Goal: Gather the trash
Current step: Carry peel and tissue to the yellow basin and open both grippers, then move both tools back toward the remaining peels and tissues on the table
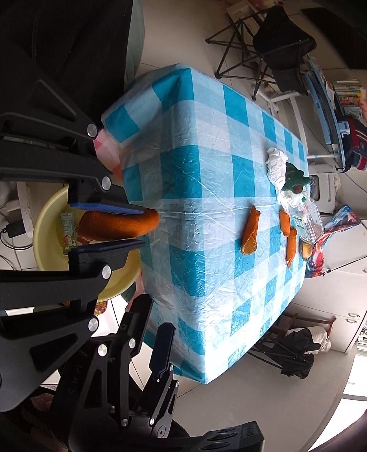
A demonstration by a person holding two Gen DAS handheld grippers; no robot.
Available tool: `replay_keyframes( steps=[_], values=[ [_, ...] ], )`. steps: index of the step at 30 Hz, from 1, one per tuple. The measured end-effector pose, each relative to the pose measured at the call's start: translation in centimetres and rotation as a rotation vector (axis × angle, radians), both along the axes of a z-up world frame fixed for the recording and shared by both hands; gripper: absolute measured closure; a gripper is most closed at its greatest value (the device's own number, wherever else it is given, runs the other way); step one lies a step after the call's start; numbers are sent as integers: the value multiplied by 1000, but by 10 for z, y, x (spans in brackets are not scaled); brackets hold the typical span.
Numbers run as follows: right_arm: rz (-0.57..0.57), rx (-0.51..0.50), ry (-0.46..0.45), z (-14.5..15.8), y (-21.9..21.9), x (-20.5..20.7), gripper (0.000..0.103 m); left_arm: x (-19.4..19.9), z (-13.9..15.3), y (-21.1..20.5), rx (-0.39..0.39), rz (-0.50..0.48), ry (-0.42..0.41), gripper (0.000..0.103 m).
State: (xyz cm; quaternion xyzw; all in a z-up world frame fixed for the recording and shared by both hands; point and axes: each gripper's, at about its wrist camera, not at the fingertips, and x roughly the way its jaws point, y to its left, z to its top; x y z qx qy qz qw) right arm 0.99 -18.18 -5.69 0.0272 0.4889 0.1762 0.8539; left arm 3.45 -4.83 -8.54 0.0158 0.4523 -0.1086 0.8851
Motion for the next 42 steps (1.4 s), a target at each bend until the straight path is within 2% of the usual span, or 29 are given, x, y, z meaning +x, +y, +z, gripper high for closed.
replay_keyframes(
  steps=[1, 3, 7, 12, 18, 27, 42],
  values=[
    [-19, 3, -10, 2, -4, -2, 51, -1, 3, 1, 2, 6, -16, 81],
    [-50, 8, -33, 6, -11, -3, 47, -1, 8, 4, 9, 26, -48, 64],
    [-76, 17, -59, 8, -15, -3, 43, 0, 17, 6, 36, 60, -115, 54],
    [-51, 24, -80, 7, -7, -4, 39, -2, 26, 6, 78, 89, -186, 37],
    [-22, 11, -111, 8, 3, -3, 38, 1, 28, 13, 88, 132, -202, 32],
    [-54, 10, -157, 12, 0, -2, 38, 3, 31, 23, 101, 198, -226, 23],
    [-23, -8, -176, 13, 12, -3, 35, 5, 32, 31, 93, 230, -230, 20]
  ],
)
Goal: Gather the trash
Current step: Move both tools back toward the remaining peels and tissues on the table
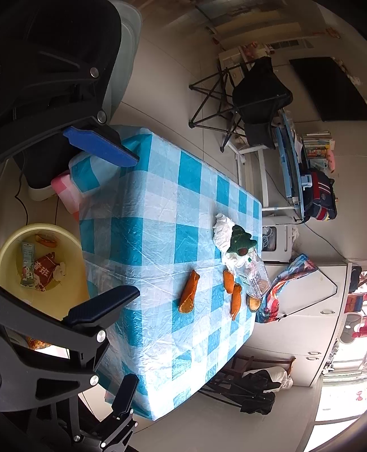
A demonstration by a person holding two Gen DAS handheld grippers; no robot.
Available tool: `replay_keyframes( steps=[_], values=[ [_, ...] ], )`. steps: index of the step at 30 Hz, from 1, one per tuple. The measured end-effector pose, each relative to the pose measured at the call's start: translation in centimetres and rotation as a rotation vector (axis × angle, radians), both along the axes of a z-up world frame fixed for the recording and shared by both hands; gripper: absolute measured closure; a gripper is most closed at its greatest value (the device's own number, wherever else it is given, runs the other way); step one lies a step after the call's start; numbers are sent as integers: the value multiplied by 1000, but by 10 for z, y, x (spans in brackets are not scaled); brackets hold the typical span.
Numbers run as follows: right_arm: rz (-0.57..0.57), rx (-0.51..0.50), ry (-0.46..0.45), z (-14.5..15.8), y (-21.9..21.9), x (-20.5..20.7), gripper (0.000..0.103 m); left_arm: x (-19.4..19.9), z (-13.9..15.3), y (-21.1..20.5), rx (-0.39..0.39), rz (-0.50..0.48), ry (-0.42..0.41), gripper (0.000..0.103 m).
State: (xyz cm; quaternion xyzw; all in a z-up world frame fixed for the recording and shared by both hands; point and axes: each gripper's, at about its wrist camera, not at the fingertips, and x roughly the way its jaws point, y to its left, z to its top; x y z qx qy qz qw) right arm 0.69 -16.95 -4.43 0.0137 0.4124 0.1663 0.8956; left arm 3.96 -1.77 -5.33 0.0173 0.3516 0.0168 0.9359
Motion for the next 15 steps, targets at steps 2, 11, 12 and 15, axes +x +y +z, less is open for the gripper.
replay_keyframes(
  steps=[2, 11, 12, 15],
  values=[
    [-3, 2, -2, 0, 0, 0, 35, 0, 0, 0, 1, 2, -2, 20],
    [-18, 12, -22, 2, -3, -1, 33, 0, 1, 2, 0, 16, -9, 20],
    [-20, 13, -25, 2, -4, -1, 33, 0, 1, 3, -1, 19, -9, 20],
    [-20, 18, -28, 2, -4, -1, 33, 0, 1, 4, -2, 27, -7, 19]
  ],
)
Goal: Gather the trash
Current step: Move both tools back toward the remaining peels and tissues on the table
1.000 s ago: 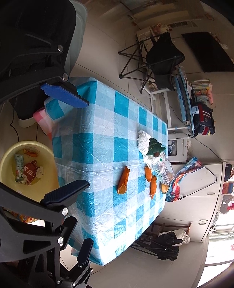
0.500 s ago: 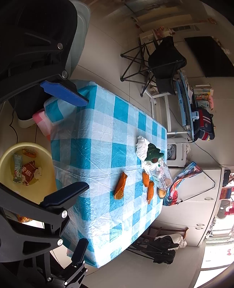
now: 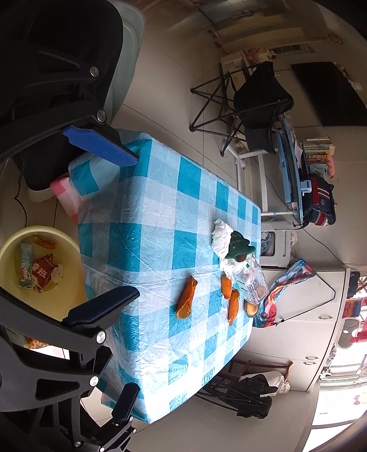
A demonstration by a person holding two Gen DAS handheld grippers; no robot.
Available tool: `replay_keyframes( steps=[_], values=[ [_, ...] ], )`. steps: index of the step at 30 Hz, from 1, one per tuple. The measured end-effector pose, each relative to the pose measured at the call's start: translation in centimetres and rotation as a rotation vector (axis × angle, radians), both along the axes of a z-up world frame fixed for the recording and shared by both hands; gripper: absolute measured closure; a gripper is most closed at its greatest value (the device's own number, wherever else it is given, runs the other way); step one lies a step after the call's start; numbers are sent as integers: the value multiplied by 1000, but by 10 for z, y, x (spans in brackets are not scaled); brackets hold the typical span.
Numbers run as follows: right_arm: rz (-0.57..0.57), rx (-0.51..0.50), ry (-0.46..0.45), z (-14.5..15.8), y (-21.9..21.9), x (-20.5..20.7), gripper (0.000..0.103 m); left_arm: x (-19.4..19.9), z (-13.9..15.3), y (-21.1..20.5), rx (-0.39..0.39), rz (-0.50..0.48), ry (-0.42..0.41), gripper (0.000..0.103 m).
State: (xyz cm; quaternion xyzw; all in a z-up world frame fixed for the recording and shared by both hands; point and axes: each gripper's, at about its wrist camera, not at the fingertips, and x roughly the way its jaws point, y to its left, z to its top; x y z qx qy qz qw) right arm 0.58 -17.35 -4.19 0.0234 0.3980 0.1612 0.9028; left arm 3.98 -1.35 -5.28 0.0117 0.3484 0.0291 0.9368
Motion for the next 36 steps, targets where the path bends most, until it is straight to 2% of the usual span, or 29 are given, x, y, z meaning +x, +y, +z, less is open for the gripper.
replay_keyframes(
  steps=[12, 26, 30, 34, 36],
  values=[
    [-1, 20, -36, 8, 0, 1, 31, 2, 1, 10, -24, 32, -10, 19],
    [23, 12, -51, 12, 7, 1, 30, 1, 0, 6, -2, 22, -7, 18],
    [21, 24, -47, 14, 5, 4, 30, 2, 4, 11, -28, 31, -8, 18],
    [59, -10, -65, 21, 8, 12, 30, 8, 13, 26, -73, 54, -20, 18],
    [65, -10, -62, 22, 7, 17, 27, 12, 15, 35, -94, 73, -20, 17]
  ],
)
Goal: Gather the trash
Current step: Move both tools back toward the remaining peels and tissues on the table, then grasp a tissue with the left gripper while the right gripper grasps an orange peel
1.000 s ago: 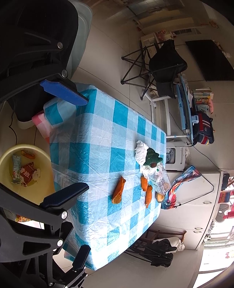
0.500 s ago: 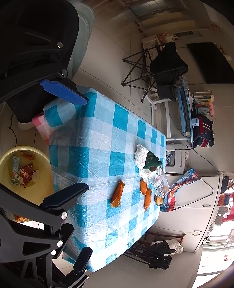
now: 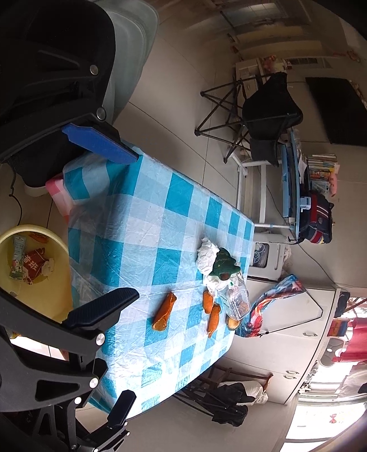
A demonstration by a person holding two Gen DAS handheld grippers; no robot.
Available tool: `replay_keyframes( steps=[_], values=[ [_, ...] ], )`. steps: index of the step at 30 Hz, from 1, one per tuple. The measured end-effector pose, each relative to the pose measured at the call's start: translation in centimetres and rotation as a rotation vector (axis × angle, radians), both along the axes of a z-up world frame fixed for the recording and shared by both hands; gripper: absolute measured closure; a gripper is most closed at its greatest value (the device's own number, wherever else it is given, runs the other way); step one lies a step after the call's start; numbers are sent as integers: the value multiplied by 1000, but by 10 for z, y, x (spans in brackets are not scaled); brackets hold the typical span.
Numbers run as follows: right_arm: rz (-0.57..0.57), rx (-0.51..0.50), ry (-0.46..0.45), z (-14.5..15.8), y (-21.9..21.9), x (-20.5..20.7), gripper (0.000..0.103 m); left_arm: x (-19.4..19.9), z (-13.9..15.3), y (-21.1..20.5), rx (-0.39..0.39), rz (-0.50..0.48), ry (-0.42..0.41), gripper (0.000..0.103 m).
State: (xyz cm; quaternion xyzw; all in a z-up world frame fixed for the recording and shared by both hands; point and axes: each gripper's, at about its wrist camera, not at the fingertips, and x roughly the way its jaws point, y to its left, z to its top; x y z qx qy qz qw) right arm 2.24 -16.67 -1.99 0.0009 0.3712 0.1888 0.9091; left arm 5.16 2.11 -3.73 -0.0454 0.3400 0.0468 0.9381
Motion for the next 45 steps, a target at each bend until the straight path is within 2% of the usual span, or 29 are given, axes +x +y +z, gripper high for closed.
replay_keyframes(
  steps=[4, 16, 23, 27, 35, 41, 43, 45],
  values=[
    [24, -4, 24, -2, 1, 15, 27, 14, 2, 10, -32, 16, 17, 17],
    [126, -90, 39, -8, 16, 73, 27, 86, 1, 4, 19, -12, 63, 17],
    [100, -47, 74, -23, 12, 95, 27, 135, -6, 3, -1, -24, 88, 17],
    [98, -26, 91, -28, 13, 103, 34, 162, -11, -5, -3, -49, 92, 17],
    [101, -9, 117, -36, 19, 114, 41, 208, -24, -24, 50, -97, 92, 17],
    [113, -30, 140, -45, 29, 120, 48, 230, -40, -31, 67, -106, 122, 17],
    [119, -45, 144, -47, 34, 122, 55, 236, -45, -33, 76, -106, 134, 17],
    [122, -65, 132, -48, 37, 122, 57, 241, -50, -33, 82, -104, 147, 17]
  ],
)
